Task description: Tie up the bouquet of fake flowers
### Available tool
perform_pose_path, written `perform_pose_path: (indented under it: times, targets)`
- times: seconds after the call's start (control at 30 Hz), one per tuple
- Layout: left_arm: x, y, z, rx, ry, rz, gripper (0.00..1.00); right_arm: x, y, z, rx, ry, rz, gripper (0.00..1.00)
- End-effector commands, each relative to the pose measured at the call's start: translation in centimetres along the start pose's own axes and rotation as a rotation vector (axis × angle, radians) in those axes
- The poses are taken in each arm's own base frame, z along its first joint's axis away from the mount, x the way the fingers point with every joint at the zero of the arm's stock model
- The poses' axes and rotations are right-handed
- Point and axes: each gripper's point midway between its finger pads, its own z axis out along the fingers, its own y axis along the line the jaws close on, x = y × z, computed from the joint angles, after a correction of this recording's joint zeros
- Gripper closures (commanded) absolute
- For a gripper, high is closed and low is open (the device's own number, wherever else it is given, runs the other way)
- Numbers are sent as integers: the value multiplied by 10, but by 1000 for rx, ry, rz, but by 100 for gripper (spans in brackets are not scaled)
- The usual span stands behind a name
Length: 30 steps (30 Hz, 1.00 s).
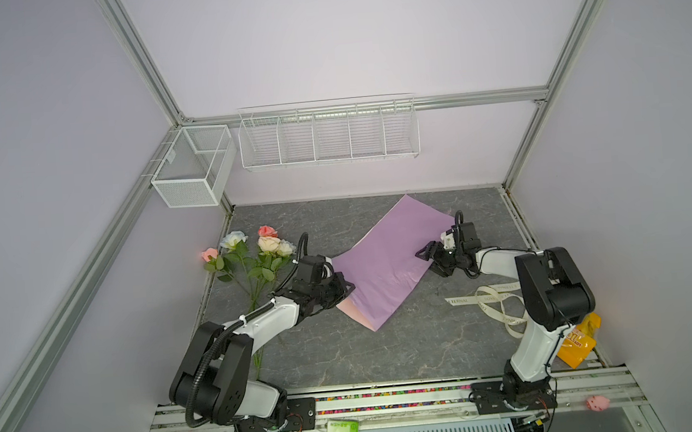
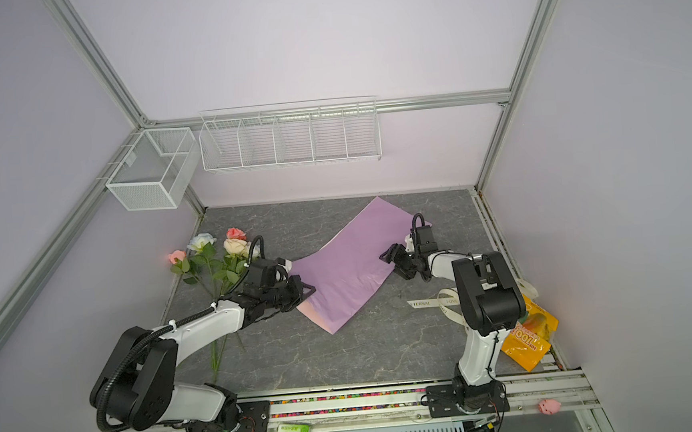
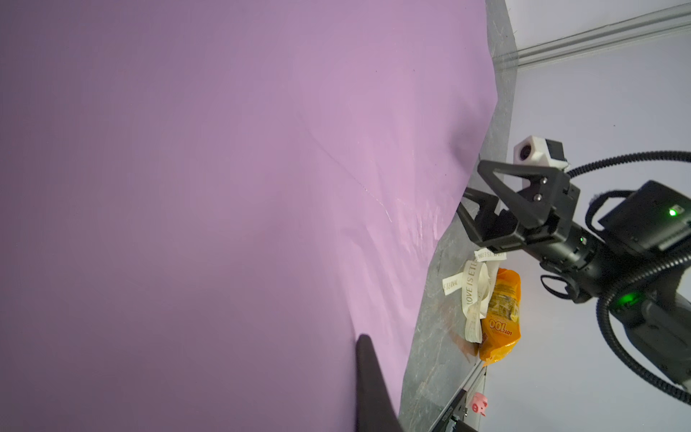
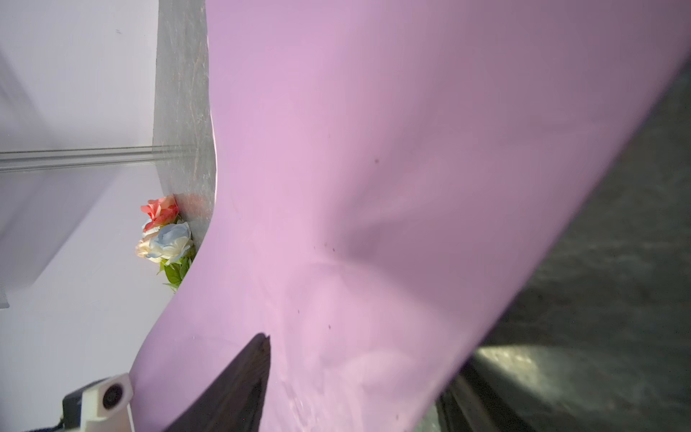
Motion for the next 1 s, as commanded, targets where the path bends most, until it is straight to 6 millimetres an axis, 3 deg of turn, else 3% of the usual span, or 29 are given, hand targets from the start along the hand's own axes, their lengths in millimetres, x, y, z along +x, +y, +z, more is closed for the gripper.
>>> perform_pose_path:
  times: [0.0, 0.33, 0.57, 0.63, 0.7, 0.8, 0.9, 0.97]
  targets:
    - [9, 3, -6, -11, -78, -75, 100, -7, 3, 5, -6, -2, -21, 33]
    - [61, 0, -26, -15, -234, -121, 100, -9, 21, 29, -76, 133, -147, 35]
    - [95, -22, -14, 12, -216, -58, 99, -13, 46, 46, -161, 228, -214, 35]
    - [100, -28, -10, 16, -205, -42, 95, -2, 56, 57, -173, 272, -249, 35]
    - [102, -31, -6, 21, -198, -29, 86, -2, 61, 61, -179, 294, -269, 35]
    - [101, -32, -7, 22, -206, -13, 64, -2, 64, 63, -182, 314, -293, 35]
    - [92, -28, -16, 1, -252, 7, 43, -3, 61, 62, -150, 316, -314, 35]
    - [84, -27, -24, 3, -295, 19, 35, -4, 61, 61, -148, 317, -324, 35]
